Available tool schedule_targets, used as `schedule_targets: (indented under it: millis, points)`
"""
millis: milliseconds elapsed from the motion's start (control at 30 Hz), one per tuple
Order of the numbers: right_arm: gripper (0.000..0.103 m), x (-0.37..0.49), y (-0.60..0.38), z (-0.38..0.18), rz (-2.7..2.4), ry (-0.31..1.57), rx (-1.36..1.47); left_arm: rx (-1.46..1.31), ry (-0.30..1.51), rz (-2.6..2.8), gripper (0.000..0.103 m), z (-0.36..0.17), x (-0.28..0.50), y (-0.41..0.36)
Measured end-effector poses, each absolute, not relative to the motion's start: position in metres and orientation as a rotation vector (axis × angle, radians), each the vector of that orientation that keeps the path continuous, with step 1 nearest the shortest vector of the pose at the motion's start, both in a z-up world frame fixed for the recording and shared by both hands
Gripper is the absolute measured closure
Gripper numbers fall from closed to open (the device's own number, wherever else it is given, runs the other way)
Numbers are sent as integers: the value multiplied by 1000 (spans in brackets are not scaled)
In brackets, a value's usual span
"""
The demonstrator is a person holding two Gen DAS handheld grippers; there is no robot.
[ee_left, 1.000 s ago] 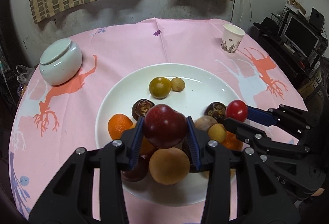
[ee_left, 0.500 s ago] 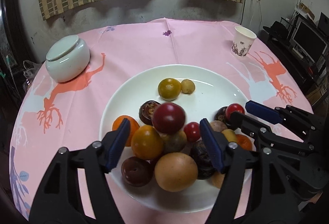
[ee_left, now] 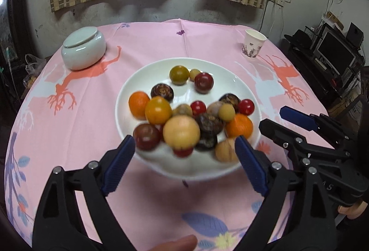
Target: Organize fruits
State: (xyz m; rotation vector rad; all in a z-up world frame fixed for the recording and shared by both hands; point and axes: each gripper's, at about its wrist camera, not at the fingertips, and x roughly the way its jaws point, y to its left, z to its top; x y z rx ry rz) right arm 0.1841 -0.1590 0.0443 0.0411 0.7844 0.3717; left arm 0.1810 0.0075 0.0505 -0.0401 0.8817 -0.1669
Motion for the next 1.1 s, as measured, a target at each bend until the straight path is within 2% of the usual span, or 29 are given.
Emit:
schedule_targets:
  millis: [133,433,1100]
  points:
    - [47,149,-159,53,385,759,35,-37,864,-140,6,45,145,12]
    - [46,94,-161,44,308,768,-4,6,848,-96,5,40,85,19]
    - [46,72,-163,34,284,782,-20,3,785,-41,2,52,68,27]
